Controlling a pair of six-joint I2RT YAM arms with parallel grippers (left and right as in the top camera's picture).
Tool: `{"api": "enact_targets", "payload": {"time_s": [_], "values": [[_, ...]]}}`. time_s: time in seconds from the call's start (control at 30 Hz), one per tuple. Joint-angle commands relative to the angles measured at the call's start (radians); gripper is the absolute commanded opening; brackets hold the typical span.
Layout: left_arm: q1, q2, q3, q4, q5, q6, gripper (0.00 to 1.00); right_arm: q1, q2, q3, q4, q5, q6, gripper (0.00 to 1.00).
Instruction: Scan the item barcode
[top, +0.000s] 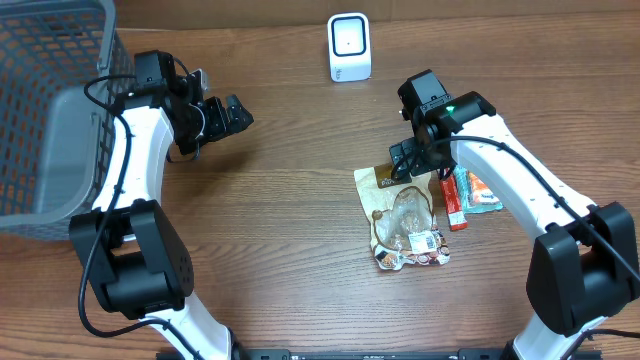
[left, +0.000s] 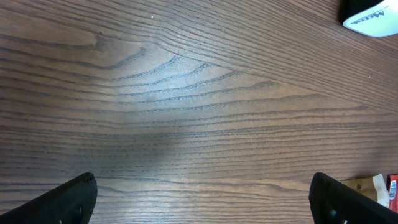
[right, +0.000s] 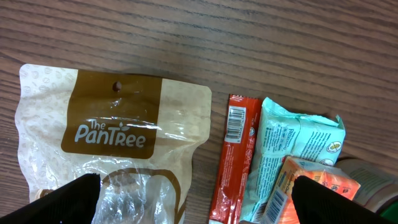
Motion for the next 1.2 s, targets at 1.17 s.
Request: {"api": "enact_targets", "payload": {"time_s": [1.17], "values": [[-0.002, 0.002, 0.021, 0.001, -0.003, -0.009, 1.00, -0.008, -0.489, -0.003, 0.009, 0.010, 0.006, 1.00]]}}
